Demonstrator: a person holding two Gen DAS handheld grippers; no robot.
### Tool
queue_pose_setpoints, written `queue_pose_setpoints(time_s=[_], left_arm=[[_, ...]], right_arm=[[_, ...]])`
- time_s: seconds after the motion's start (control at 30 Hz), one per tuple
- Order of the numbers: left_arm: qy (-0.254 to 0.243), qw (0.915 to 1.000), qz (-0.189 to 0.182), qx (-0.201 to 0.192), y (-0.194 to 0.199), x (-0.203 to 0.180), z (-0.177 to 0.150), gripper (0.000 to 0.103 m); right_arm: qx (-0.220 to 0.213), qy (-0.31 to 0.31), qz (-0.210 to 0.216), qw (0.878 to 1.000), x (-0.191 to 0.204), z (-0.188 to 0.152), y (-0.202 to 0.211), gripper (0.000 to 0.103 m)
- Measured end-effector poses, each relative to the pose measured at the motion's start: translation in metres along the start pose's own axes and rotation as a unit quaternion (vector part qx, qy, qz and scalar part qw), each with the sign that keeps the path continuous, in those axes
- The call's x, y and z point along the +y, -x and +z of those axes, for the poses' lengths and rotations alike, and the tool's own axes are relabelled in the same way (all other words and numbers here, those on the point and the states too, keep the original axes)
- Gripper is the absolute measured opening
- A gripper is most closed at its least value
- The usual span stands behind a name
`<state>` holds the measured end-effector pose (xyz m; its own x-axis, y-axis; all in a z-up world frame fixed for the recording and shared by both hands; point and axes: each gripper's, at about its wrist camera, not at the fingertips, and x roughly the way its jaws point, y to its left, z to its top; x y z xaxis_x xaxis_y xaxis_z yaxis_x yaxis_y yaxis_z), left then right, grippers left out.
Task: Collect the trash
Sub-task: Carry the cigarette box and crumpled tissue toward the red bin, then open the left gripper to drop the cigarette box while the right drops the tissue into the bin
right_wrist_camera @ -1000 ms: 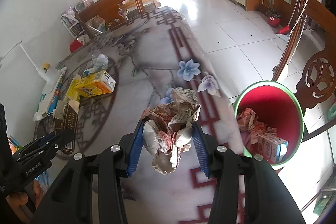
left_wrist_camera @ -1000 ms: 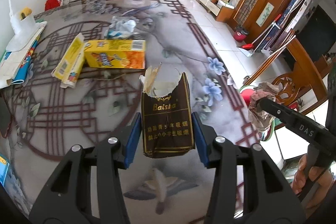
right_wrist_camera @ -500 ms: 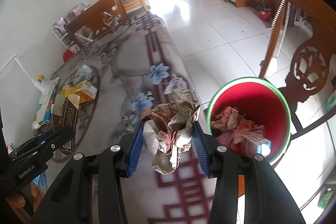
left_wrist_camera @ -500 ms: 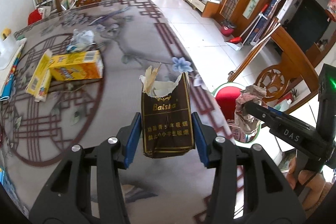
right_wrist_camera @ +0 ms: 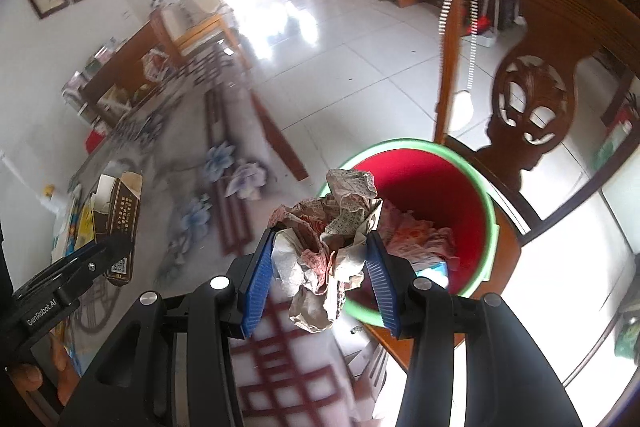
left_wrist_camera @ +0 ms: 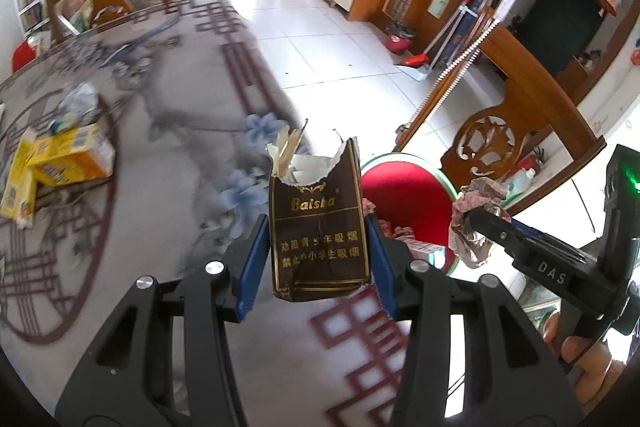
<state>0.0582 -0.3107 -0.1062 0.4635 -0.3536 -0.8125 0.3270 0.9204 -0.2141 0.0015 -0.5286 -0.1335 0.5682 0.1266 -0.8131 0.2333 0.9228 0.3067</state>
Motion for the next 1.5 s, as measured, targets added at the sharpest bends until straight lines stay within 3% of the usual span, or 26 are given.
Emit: queue_pose_setpoints(time_s=[0.37, 0.97, 1.03, 1.07, 1.1, 1.13, 1.2, 1.37, 1.5], left_arm=[[-0.049, 0.9979, -0.037, 0.019, -0.034, -0.049, 0.023, 0.045], [-0.058, 0.9958, -0.051, 0.05, -0.059, -0.064, 0.023, 0.046], [-0.057, 0.9954, -0.056, 0.053, -0.062, -0.064, 0.023, 0.049], [-0.056, 0.9953, -0.057, 0.055, -0.064, -0.065, 0.023, 0.054], [-0.054, 0.9954, -0.055, 0.057, -0.065, -0.065, 0.023, 0.07], [-0.052, 0.9958, -0.055, 0.052, -0.065, -0.064, 0.022, 0.076], [-0.052, 0.996, -0.054, 0.048, -0.064, -0.062, 0.021, 0.077], [-0.034, 0.9979, -0.034, 0.044, -0.06, -0.038, 0.019, 0.082], [-0.011, 0.9995, 0.01, 0.028, -0.046, 0.005, 0.018, 0.082]], right_arm=[[-0.022, -0.064, -0.017, 0.998, -0.054, 0.018, 0.013, 0.045], [-0.018, -0.077, -0.023, 0.997, -0.067, 0.029, 0.003, 0.047], [-0.019, -0.076, -0.024, 0.997, -0.068, 0.03, 0.002, 0.057], [-0.02, -0.078, -0.027, 0.996, -0.069, 0.03, 0.002, 0.07], [-0.022, -0.082, -0.028, 0.996, -0.069, 0.03, 0.002, 0.078], [-0.027, -0.091, -0.031, 0.995, -0.071, 0.03, 0.004, 0.079], [-0.031, -0.102, -0.031, 0.994, -0.074, 0.03, 0.005, 0.086], [-0.026, -0.117, -0.032, 0.992, -0.078, 0.03, 0.002, 0.087], [-0.019, -0.11, -0.027, 0.993, -0.069, 0.031, -0.004, 0.087]])
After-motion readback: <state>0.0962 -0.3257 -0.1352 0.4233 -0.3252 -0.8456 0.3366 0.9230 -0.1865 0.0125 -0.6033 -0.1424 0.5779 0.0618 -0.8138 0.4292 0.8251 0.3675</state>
